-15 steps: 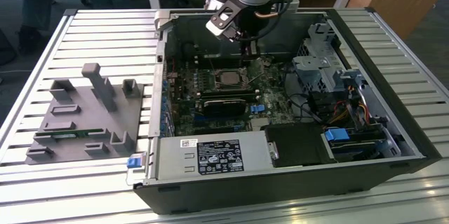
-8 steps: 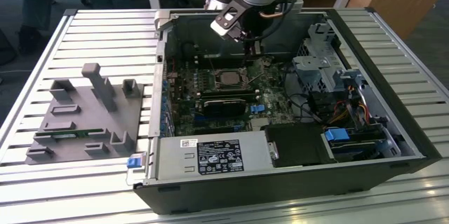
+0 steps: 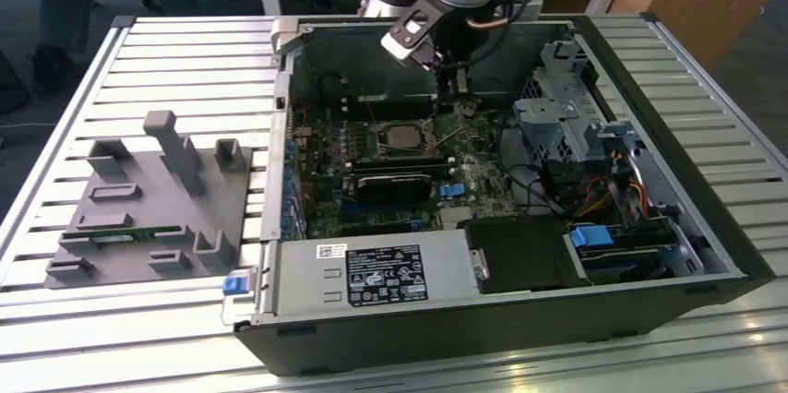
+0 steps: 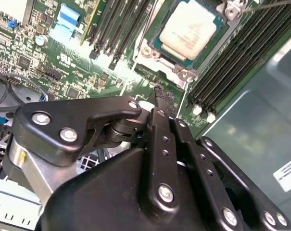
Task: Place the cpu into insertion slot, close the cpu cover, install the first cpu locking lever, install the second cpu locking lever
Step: 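Close the cpu cover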
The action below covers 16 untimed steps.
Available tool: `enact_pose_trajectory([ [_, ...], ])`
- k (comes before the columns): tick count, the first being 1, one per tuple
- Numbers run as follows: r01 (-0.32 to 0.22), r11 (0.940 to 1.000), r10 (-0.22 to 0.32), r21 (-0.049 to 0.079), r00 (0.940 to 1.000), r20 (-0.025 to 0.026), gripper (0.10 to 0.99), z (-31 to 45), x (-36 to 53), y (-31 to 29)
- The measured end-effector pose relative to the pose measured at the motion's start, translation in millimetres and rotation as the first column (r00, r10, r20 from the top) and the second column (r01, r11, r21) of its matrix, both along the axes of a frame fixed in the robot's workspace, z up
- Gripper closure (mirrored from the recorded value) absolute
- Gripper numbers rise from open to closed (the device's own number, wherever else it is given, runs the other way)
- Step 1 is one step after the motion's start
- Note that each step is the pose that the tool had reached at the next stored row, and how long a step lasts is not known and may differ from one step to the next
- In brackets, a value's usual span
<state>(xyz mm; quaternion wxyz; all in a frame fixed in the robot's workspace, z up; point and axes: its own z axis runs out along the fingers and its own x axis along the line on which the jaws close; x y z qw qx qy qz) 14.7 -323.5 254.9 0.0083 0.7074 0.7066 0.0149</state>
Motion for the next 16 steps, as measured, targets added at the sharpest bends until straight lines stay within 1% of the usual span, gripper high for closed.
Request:
enact_pose_trajectory([
  [4,0.009,1.0,-0.009,0.0,1.0,0.0,0.98,0.0,4.3,1.6],
  [10,0.009,1.0,-0.009,0.0,1.0,-0.0001,0.98,0.0,15.2,2.0],
  [16,0.011,0.9999,-0.011,0.0,0.9999,-0.0001,0.98,0.3,23.5,2.6],
])
